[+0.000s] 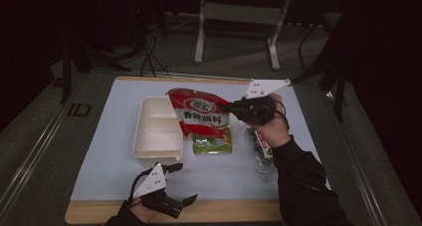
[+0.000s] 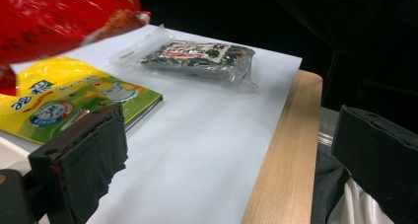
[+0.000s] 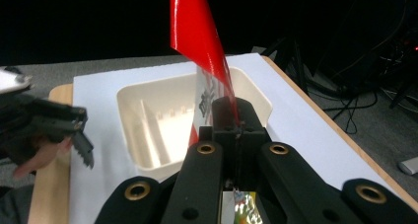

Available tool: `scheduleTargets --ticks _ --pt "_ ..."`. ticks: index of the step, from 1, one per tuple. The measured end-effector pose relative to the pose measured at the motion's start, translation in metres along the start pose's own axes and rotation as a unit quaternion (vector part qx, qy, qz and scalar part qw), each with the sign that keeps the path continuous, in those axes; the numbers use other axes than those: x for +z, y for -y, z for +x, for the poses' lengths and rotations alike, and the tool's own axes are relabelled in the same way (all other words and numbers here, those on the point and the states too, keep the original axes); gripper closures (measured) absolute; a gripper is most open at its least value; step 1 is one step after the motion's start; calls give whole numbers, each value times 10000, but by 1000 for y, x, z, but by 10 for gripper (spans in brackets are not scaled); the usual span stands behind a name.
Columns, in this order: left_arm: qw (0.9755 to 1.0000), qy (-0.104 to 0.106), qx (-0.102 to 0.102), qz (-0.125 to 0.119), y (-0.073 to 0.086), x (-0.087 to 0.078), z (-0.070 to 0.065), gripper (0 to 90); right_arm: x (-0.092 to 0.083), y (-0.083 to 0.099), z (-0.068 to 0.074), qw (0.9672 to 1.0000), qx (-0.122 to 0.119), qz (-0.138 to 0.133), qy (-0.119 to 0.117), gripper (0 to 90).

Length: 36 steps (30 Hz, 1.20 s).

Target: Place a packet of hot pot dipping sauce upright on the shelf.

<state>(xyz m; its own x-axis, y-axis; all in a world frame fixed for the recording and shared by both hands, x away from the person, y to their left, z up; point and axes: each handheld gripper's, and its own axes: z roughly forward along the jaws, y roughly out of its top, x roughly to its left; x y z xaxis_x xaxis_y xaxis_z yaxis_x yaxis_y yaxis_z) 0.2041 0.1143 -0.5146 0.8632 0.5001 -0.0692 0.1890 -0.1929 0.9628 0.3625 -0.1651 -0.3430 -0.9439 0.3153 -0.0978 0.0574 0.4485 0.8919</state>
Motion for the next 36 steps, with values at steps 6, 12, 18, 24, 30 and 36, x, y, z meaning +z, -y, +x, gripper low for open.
scheduleTargets --ticks 6,12,18,24,30,36 --pt "10000 -76 43 -19 0 0 1 13 13 -9 -11 9999 67 -78 69 900" --pt "9999 -90 56 -36 0 -1 1 13 30 -16 -21 9999 112 -74 76 900" --pt "9999 -82 53 -45 0 -2 2 13 48 -24 -31 9998 153 -89 115 900" --pt "10000 -62 41 -39 2 -1 2 13 65 -30 -37 9997 196 -101 116 900" --pt "10000 -29 64 -31 2 -1 1 13 86 -30 -45 9993 307 -168 89 900" --pt "10000 -37 42 -25 3 -2 2 13 111 -29 -51 9989 416 -229 21 900"
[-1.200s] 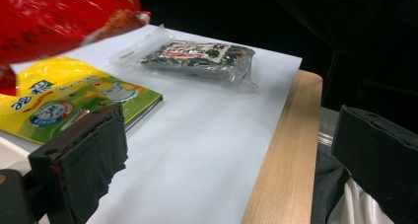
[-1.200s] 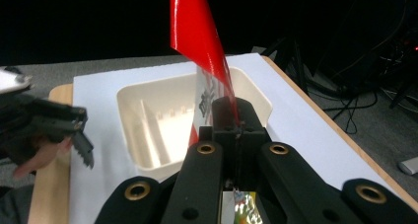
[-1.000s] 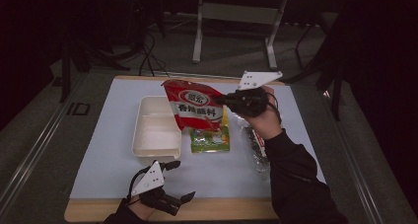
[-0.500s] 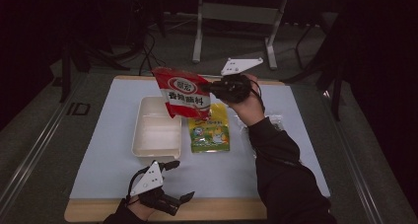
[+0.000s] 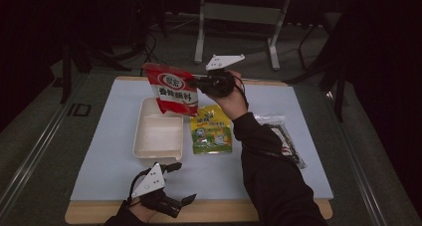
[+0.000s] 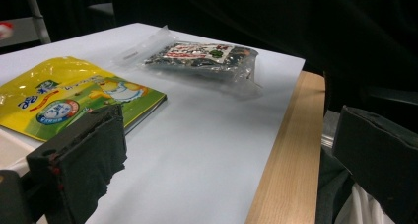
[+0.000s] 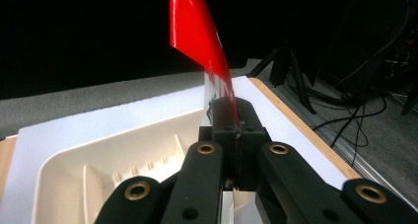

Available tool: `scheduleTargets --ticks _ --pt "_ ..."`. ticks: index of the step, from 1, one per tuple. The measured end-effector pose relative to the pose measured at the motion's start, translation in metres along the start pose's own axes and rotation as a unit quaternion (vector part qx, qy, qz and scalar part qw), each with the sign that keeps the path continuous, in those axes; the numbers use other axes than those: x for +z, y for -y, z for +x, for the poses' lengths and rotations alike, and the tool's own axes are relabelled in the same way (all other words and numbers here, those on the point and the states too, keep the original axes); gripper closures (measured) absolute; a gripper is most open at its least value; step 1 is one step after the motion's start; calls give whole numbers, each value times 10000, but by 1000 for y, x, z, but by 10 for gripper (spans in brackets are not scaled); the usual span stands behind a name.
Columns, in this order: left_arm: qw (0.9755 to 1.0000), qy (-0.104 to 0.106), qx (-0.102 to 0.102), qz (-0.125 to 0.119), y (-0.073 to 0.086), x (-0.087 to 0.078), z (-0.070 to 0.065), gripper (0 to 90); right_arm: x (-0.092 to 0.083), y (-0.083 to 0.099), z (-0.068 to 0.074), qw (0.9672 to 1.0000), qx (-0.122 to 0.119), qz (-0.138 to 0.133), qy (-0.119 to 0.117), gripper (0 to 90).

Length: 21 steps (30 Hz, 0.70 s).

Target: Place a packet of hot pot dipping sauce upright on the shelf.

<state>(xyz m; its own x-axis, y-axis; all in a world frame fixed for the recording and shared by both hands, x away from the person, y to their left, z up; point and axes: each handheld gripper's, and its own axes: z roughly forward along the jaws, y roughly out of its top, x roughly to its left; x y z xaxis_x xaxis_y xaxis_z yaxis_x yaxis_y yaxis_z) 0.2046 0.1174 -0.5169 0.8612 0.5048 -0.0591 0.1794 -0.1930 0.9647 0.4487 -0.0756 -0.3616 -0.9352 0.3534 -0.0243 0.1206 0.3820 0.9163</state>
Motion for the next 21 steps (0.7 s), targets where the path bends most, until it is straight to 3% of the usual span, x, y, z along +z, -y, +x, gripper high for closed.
scheduleTargets --ticks 12,21 --pt "10000 8 -62 -16 1 -4 -1 13 42 3 -6 9999 2 -101 -85 900" --pt "10000 -4 -77 -21 2 -5 0 13 68 15 -11 9998 71 -57 -196 900"
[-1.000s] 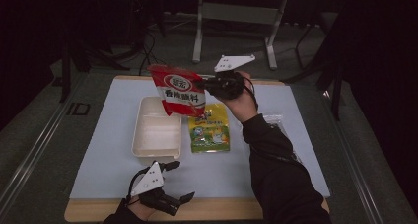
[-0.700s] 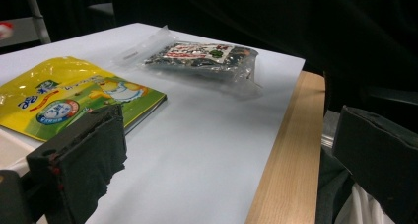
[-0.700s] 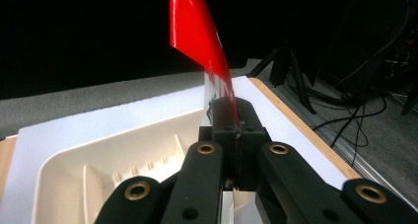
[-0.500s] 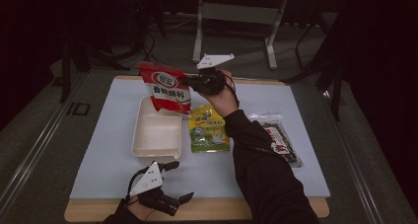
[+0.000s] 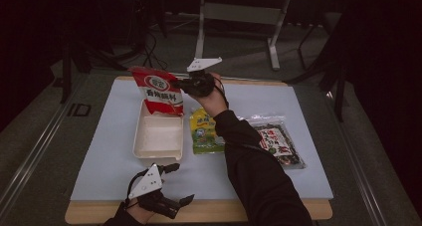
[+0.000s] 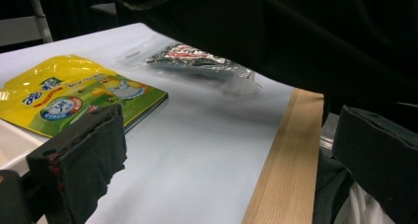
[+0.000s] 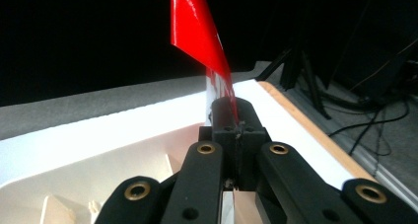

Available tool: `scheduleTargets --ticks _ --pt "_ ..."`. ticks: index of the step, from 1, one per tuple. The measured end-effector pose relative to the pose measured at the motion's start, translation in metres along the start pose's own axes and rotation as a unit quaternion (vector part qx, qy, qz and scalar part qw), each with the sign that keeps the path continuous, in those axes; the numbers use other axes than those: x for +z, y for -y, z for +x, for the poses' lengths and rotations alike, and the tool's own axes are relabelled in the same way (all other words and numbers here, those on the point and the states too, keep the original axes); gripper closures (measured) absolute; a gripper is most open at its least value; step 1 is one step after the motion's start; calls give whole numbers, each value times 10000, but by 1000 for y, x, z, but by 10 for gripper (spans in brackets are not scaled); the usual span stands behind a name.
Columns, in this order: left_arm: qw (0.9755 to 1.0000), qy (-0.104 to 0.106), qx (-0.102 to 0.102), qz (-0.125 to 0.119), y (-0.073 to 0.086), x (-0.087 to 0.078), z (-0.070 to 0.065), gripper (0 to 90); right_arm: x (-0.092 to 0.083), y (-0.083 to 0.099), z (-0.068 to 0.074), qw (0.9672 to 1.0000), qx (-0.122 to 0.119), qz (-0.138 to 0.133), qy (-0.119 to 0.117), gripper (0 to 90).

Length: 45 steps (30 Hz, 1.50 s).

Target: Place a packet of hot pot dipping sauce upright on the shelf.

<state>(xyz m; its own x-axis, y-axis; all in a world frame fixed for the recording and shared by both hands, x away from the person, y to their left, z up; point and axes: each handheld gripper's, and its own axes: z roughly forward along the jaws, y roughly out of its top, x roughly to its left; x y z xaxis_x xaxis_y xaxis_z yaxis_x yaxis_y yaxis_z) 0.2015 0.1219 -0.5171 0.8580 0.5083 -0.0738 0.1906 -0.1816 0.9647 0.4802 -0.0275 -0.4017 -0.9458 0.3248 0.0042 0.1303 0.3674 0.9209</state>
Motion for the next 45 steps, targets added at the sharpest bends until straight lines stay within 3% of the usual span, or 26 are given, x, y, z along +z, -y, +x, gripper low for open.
scheduleTargets --ticks 5,15,25,33,45 --pt "10000 13 -16 6 1 0 0 13 9 7 0 9999 72 70 -1 900" --pt "10000 45 9 70 1 2 -1 13 11 16 0 9992 378 -101 -50 900" --pt "9999 74 38 113 2 4 -1 13 14 30 -2 9988 453 167 10 893" --pt "9998 80 66 139 2 5 -2 13 0 27 5 9983 215 462 274 750" --pt "9997 90 110 185 2 9 -3 13 -32 35 9 9977 157 446 478 634"
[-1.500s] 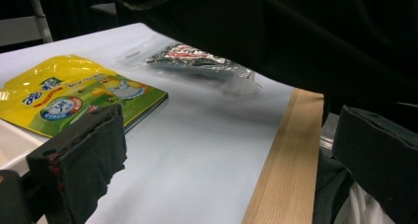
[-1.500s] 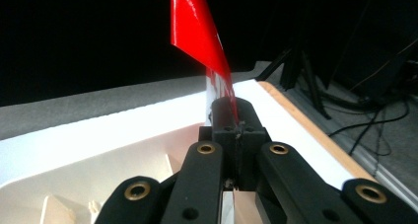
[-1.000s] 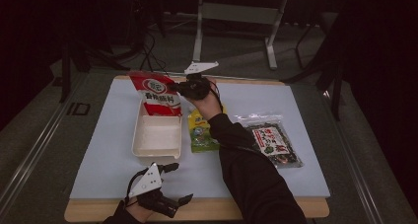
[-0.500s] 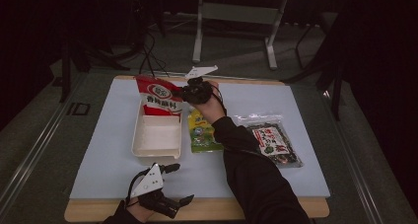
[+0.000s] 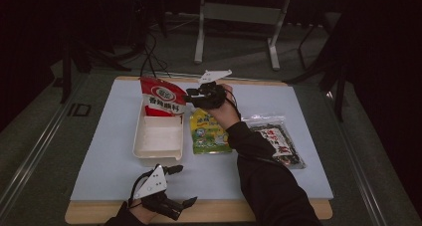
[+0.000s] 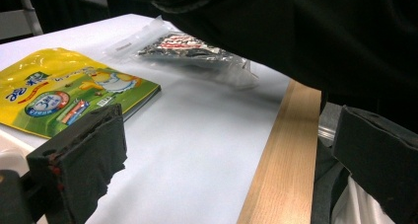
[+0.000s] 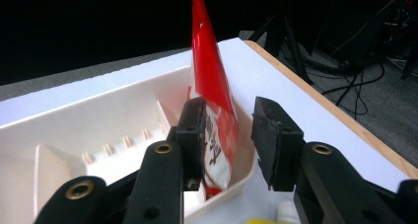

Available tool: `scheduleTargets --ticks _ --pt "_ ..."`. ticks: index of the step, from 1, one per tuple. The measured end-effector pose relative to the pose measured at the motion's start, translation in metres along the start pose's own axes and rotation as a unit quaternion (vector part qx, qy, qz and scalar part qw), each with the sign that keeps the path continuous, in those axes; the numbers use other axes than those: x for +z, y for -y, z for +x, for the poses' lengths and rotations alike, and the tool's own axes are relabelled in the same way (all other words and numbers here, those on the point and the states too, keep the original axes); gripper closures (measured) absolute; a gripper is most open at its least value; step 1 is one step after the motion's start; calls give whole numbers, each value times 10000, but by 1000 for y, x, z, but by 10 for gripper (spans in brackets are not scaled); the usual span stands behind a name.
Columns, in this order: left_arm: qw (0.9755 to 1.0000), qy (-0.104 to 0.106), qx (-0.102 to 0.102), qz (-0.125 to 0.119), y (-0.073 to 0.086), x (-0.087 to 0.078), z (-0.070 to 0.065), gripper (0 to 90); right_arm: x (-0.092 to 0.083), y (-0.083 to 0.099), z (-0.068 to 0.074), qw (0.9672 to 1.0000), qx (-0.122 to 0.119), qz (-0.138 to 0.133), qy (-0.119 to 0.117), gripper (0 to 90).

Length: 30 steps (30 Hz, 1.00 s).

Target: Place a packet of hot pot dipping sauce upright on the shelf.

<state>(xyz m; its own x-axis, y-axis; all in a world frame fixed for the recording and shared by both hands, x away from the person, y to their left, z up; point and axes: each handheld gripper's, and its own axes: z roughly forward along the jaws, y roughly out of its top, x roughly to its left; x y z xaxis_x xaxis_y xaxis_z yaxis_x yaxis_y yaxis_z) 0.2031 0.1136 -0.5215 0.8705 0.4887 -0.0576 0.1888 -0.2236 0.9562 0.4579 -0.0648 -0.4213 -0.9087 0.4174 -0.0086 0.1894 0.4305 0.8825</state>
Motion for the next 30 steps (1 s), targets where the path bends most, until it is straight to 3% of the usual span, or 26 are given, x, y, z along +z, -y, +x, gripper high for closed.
scheduleTargets --ticks 4,20,30 --pt "10000 6 12 14 0 1 0 13 -12 4 1 10000 -15 58 -7 613" --pt "10000 -29 16 -27 0 3 1 13 -76 33 -5 9992 68 182 359 590" --pt "10000 26 -49 -21 1 5 1 13 -141 59 0 9977 71 98 672 598"
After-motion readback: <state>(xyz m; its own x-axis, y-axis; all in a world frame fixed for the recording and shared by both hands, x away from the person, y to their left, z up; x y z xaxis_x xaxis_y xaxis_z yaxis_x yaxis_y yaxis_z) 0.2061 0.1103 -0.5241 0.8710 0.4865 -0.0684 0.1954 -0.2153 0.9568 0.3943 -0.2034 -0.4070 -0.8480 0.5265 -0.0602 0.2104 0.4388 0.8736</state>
